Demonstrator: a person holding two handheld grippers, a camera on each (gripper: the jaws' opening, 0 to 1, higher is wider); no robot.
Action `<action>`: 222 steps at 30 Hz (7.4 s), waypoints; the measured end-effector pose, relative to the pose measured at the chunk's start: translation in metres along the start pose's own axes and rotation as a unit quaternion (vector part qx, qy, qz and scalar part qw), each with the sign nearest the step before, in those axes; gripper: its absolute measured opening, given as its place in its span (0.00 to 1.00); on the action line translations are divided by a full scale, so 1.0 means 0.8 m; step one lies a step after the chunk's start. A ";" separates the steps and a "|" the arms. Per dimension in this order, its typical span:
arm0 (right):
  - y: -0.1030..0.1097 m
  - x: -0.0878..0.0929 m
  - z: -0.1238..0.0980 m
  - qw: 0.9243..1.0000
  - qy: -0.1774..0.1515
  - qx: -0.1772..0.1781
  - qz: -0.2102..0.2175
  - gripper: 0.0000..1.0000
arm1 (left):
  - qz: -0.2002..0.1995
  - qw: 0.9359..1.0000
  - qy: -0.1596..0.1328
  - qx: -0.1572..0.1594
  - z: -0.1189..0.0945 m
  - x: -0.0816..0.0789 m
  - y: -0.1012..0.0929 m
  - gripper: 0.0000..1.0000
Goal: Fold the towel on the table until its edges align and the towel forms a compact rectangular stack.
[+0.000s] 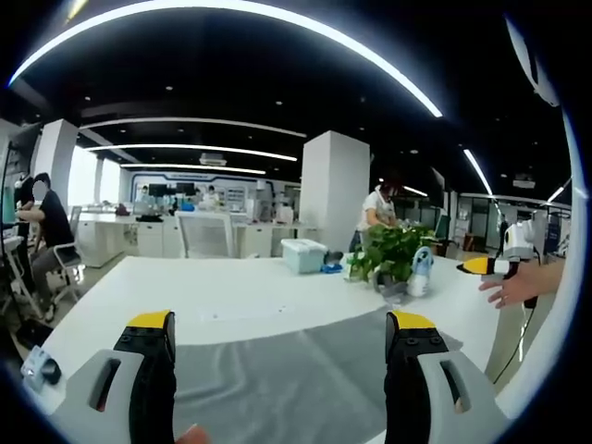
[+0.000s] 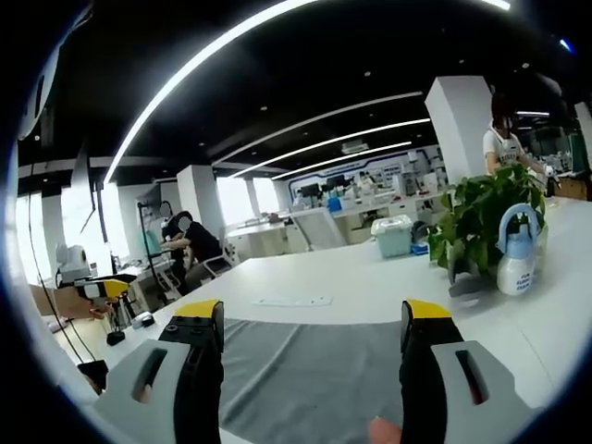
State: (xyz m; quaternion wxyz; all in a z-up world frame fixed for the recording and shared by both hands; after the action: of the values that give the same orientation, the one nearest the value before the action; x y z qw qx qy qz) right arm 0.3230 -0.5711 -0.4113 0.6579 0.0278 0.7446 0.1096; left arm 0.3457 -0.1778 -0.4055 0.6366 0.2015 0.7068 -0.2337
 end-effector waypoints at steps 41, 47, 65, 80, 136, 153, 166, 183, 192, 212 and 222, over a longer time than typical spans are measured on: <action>-0.002 -0.012 -0.020 0.999 -0.003 0.037 -0.005 0.67 | -0.004 1.000 -0.002 0.029 0.018 -0.006 -0.004 0.94; -0.012 -0.015 -0.035 0.997 -0.005 0.072 -0.002 0.62 | -0.007 0.999 -0.003 0.045 0.024 -0.006 -0.005 0.92; -0.050 -0.007 -0.065 0.989 0.009 0.145 -0.001 0.49 | -0.017 0.994 -0.001 0.107 0.060 -0.017 -0.026 0.88; -0.105 0.037 -0.067 0.981 0.060 0.180 0.024 0.37 | 0.007 0.990 0.016 0.139 0.121 -0.031 -0.064 0.81; -0.215 0.208 -0.046 0.928 0.261 0.264 0.021 0.21 | 0.015 0.955 0.059 0.292 0.322 -0.022 -0.184 0.58; -0.227 0.233 -0.042 0.919 0.292 0.265 0.027 0.18 | 0.037 0.938 0.063 0.338 0.381 -0.030 -0.223 0.58; -0.226 0.242 -0.044 0.912 0.315 0.263 -0.005 0.13 | 0.042 0.928 0.072 0.363 0.419 -0.022 -0.250 0.57; -0.233 0.241 -0.046 0.911 0.308 0.274 -0.004 0.10 | 0.063 0.915 0.106 0.385 0.487 0.009 -0.283 0.53; -0.235 0.243 -0.047 0.912 0.304 0.276 -0.003 0.09 | 0.058 0.910 0.128 0.390 0.523 0.039 -0.298 0.52; -0.238 0.247 -0.048 0.908 0.315 0.275 -0.001 0.07 | 0.050 0.905 0.170 0.387 0.586 0.104 -0.320 0.44; -0.240 0.247 -0.051 0.911 0.304 0.277 0.019 0.05 | 0.042 0.905 0.196 0.376 0.604 0.142 -0.331 0.41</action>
State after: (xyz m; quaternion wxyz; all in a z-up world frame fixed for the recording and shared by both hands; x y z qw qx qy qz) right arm 0.2760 -0.7269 -0.6373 0.3629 0.1886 0.9085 -0.0854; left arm 0.5687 -0.6774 -0.5375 0.3715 0.4970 0.6676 -0.4115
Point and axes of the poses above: the point that each gripper's makers call its tool centre point, and the gripper's own axes: z roughly forward along the fingers, y roughly to its left, x roughly out of its underside, the point moved 3 cm from there along -z, roughly backward along the fingers, and after that the axes turned 11 degrees about x, right-handed, at the moved point
